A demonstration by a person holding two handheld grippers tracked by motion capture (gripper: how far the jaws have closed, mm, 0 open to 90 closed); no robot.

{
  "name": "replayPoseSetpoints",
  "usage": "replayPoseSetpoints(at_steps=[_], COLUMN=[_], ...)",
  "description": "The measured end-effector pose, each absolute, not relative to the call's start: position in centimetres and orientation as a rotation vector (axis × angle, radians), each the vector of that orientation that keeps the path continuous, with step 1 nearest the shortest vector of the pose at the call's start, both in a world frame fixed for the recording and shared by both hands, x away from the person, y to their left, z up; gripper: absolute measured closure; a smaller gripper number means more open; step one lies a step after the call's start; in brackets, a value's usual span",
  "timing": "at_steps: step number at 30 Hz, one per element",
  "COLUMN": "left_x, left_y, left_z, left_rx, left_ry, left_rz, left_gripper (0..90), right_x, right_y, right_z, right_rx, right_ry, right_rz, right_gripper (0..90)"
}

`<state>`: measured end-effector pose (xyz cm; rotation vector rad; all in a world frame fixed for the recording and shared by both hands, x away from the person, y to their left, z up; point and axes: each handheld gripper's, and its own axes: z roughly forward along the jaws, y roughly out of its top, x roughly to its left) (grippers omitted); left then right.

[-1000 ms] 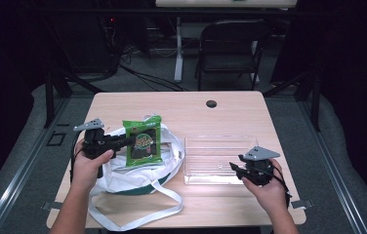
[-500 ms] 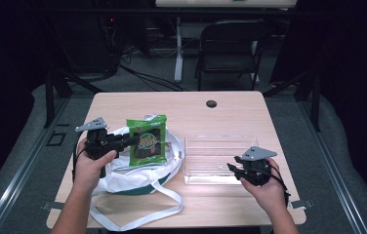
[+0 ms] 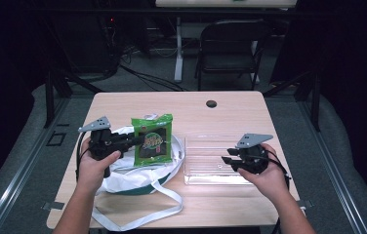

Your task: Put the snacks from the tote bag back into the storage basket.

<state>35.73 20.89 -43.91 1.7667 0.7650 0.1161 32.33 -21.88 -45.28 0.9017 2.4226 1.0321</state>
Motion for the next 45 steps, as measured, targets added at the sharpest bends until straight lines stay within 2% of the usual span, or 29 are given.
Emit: replayPoseSetpoints(at_steps=[20, 45], left_x=[35.6, 35.4], left_y=[19.2, 18.1], left_z=[-44.2, -44.5], left_rx=[1.787, 1.800], left_ry=[0.728, 0.705], left_rz=[0.090, 0.078], left_gripper=[72.7, 72.8], right_x=[34.8, 36.4], right_y=[-18.9, -16.9], right_z=[-40.8, -37.8], right_rx=[0.678, 0.493], right_ry=[2.627, 2.736], right_rz=[0.882, 0.738], right_gripper=[63.2, 61.1])
